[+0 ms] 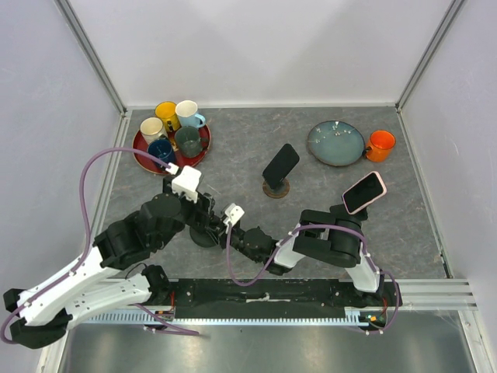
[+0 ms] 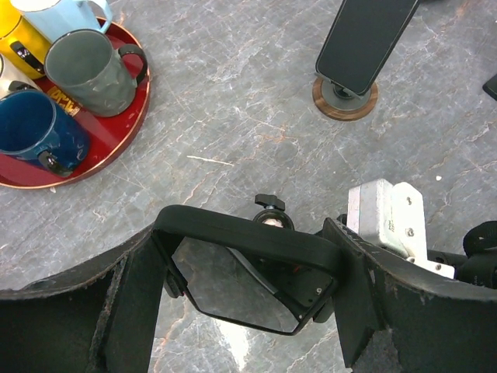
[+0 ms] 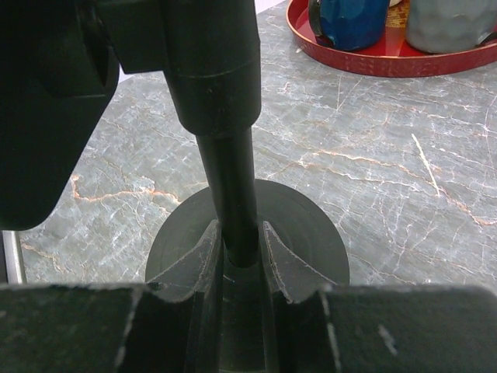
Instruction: Remove the phone from the phone stand
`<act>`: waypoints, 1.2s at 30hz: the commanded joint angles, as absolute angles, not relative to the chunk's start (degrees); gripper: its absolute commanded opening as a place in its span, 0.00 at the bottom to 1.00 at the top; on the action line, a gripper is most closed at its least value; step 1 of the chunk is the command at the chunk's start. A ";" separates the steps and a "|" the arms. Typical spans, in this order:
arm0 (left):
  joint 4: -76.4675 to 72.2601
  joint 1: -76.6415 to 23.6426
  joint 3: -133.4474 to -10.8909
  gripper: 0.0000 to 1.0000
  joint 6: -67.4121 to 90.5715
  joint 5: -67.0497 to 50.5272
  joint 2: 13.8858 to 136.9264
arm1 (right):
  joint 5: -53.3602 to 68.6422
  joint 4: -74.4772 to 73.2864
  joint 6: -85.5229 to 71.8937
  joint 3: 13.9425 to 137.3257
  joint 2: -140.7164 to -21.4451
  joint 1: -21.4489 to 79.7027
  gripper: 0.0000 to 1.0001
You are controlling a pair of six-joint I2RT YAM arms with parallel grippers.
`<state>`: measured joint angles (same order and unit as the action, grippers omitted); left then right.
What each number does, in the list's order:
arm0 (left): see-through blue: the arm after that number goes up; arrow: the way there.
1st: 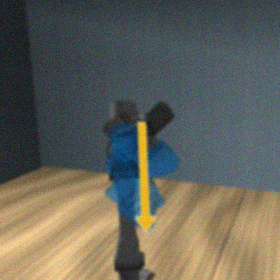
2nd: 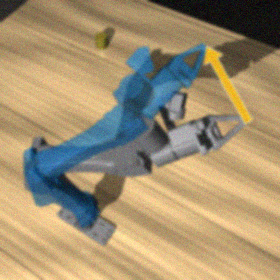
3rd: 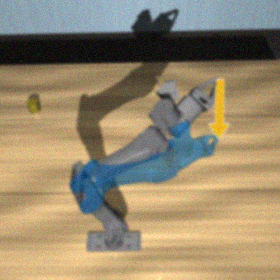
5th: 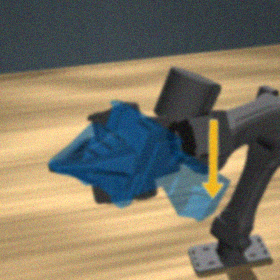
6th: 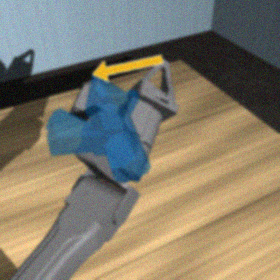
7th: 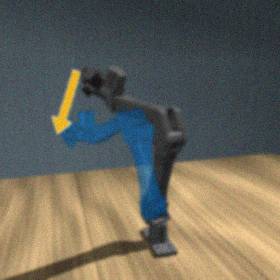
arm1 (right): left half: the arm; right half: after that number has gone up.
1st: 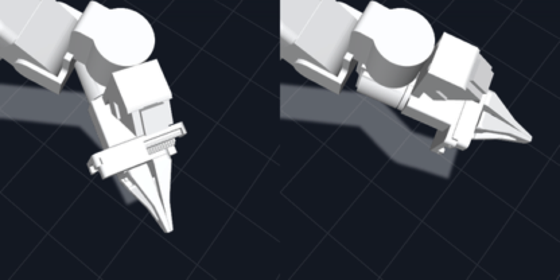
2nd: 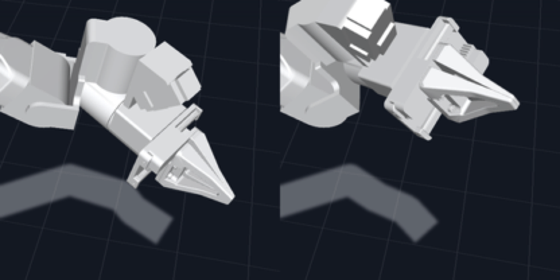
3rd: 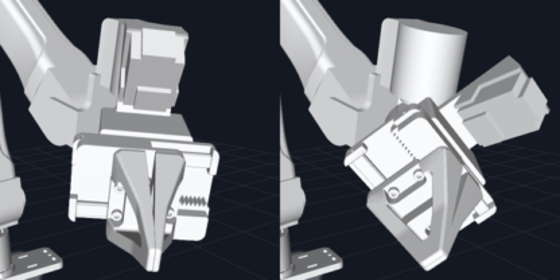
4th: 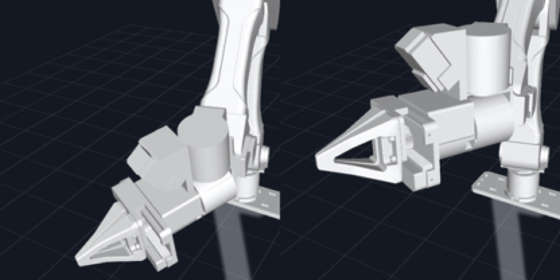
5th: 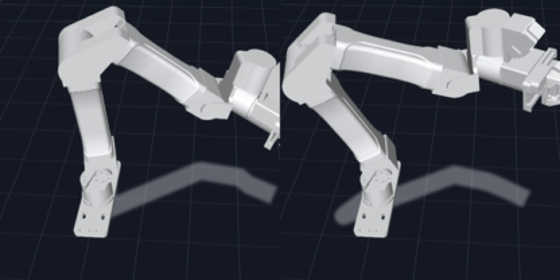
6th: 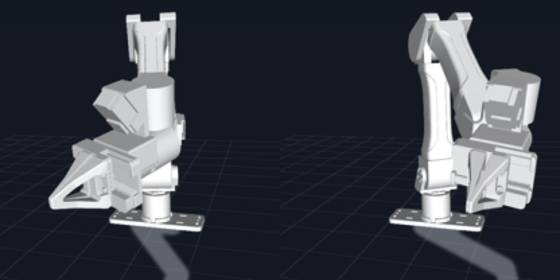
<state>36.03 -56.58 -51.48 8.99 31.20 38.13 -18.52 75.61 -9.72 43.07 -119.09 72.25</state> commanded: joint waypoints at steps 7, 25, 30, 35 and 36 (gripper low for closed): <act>12.65 -56.69 -65.39 0.02 10.55 33.49 37.44 | -22.32 50.36 -10.90 39.81 -125.16 71.72 0.00; 2.82 -56.69 -47.93 0.02 10.80 32.52 33.76 | -26.80 54.41 -10.81 34.54 -114.53 71.10 0.00; -4.99 -56.69 -39.83 0.02 12.04 31.99 30.50 | -28.65 48.08 -9.49 36.21 -110.13 71.10 0.08; -6.15 -56.60 -37.18 0.02 11.25 29.62 30.06 | -27.42 48.78 -9.75 34.90 -108.02 71.02 0.33; -6.07 -56.60 -36.92 0.02 10.73 29.36 29.88 | -27.07 48.95 -9.84 34.54 -106.54 70.84 0.36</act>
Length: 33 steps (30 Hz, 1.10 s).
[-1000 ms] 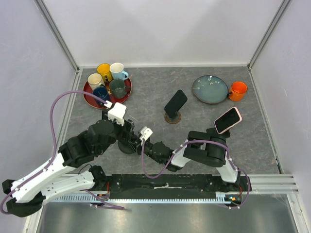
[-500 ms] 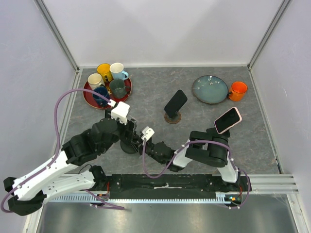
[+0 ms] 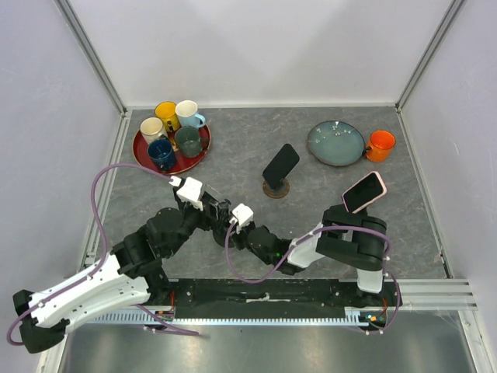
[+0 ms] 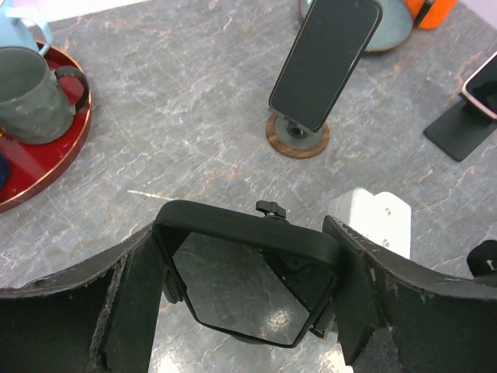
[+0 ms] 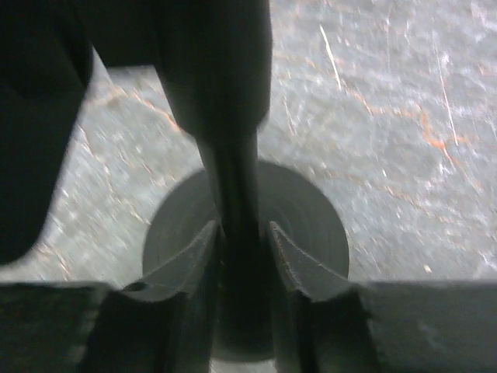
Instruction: Remove the phone from the phone stand
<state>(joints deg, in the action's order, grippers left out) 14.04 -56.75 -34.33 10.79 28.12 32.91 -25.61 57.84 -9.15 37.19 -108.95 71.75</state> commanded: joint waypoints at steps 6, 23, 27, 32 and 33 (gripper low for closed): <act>-5.54 -56.51 -36.91 0.02 10.37 28.39 31.02 | -22.68 51.15 -9.93 30.68 -100.12 69.17 0.65; -1.93 -56.34 -40.43 0.02 8.26 9.41 37.79 | 7.28 56.60 -6.34 18.81 -79.63 55.99 0.71; -2.46 -56.25 -40.87 0.02 7.39 4.24 38.32 | 15.98 57.05 -5.10 19.16 -79.37 54.76 0.72; -4.74 -56.25 -39.73 0.02 6.24 0.35 37.79 | 22.06 55.46 -4.13 21.00 -79.19 54.58 0.73; -5.01 -56.25 -39.47 0.02 5.89 -1.30 37.53 | 23.54 55.46 -3.96 21.18 -79.36 54.49 0.73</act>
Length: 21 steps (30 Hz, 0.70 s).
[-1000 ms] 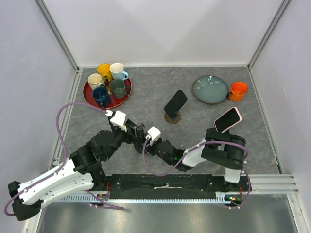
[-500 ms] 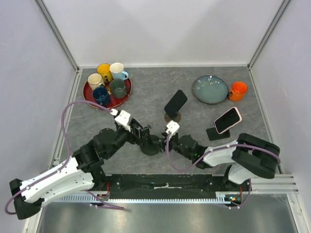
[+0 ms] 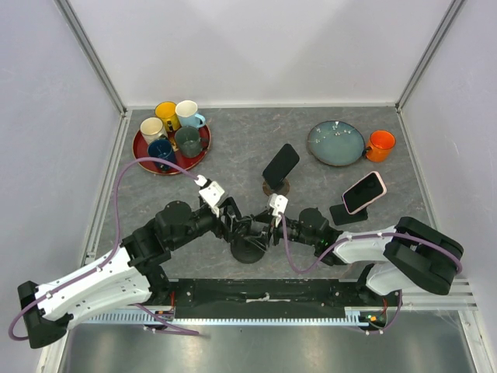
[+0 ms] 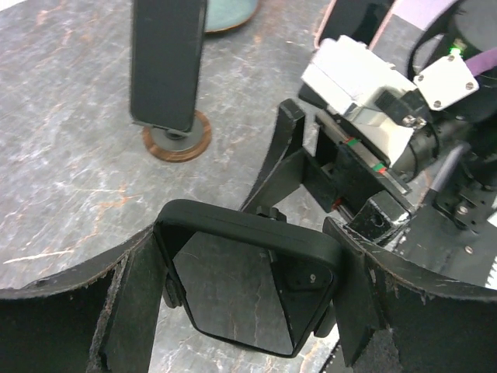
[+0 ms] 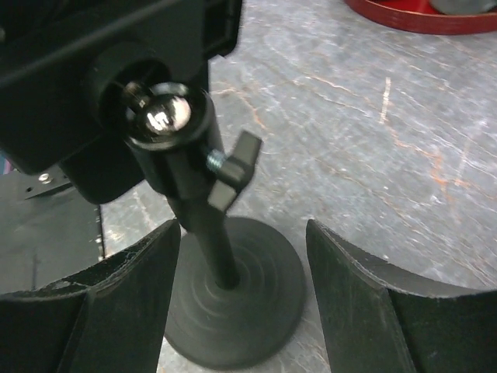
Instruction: Remove the phone from the phone stand
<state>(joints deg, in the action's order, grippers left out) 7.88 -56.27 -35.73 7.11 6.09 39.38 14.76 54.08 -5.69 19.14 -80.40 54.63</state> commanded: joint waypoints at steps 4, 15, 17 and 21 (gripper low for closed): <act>-5.89 -56.25 -39.02 0.02 5.19 -2.37 37.27 | 27.77 53.18 -3.78 23.20 -79.89 54.05 0.72; -6.76 -56.25 -37.97 0.02 4.75 -6.85 37.09 | 28.39 56.60 -4.39 22.85 -84.28 53.53 0.42; -7.03 -56.16 -37.97 0.02 4.66 -7.03 37.09 | 28.39 57.13 -4.31 22.50 -85.86 53.61 0.18; -7.73 -56.16 -37.79 0.02 4.22 -7.38 36.56 | 27.86 58.44 -3.95 21.18 -87.89 53.18 0.00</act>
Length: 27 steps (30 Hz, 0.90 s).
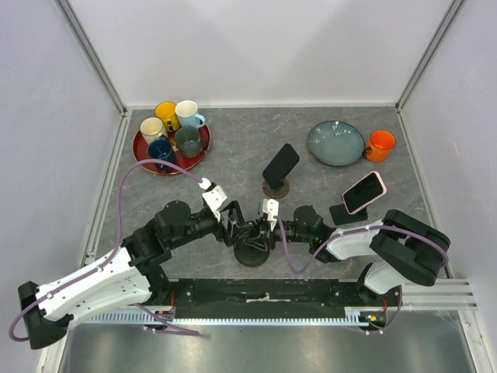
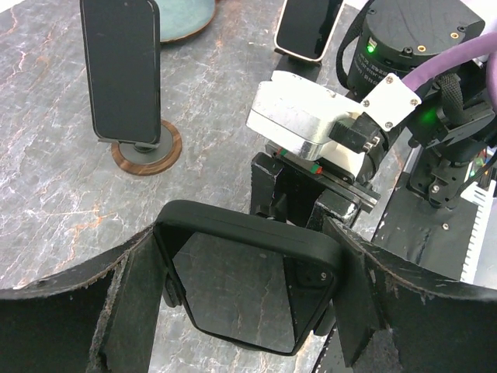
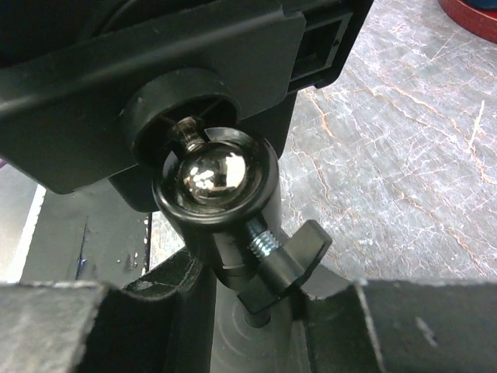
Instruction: Remove the phone from the phone stand
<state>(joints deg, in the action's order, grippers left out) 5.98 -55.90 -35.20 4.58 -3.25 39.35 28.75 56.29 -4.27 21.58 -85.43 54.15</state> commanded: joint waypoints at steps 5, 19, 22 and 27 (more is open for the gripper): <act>-9.40 -56.16 -38.14 0.02 3.69 -6.77 34.81 | 27.16 59.24 -3.87 21.00 -90.25 53.26 0.00; -18.36 -56.16 -36.57 0.02 6.23 -0.18 28.48 | 24.61 53.17 -0.35 24.08 -92.90 56.51 0.00; -20.39 -56.16 -34.11 0.02 7.29 4.12 25.93 | 23.91 53.26 -0.35 23.82 -92.73 56.51 0.00; -21.27 -56.07 -29.45 0.02 9.31 9.66 21.19 | 22.85 53.53 -0.97 23.64 -92.72 56.51 0.00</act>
